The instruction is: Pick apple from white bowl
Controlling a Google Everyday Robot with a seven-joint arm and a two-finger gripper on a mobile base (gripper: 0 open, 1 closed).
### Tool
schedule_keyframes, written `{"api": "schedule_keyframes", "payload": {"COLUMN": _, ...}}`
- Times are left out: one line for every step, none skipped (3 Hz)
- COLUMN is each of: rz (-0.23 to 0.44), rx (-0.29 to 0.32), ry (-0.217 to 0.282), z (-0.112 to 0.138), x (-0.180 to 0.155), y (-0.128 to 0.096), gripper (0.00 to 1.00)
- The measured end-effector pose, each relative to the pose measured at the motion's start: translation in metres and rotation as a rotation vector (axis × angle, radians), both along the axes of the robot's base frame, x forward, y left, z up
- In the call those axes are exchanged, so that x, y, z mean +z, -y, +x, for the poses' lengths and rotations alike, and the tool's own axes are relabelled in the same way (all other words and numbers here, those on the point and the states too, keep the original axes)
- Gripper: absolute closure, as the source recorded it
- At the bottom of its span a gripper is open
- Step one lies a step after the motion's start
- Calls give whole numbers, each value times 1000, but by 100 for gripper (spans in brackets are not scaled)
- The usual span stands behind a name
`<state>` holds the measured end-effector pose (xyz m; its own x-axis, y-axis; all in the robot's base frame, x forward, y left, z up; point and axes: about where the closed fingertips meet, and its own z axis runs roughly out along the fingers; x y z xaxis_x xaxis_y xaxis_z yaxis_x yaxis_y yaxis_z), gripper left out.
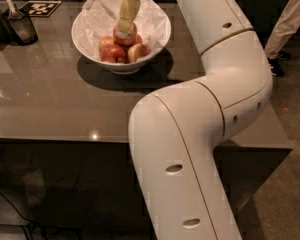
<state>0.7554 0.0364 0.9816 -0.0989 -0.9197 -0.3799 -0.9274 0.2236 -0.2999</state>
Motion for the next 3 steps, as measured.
{"api": "schedule_keyframes", "payload": {"rz": 2, "rx": -9, "ry": -30, "z": 8, "x": -20, "y": -3, "gripper": 0}}
{"api": "schedule_keyframes", "payload": {"rz": 4, "rx": -15, "ry": -61, "z": 13, "x": -39, "y": -6, "gripper": 0}}
{"api": "schedule_keyframes", "payload": {"rz": 10, "rx": -16, "ry": -88, "z": 16, "x": -53, "y": -8, "gripper": 0}}
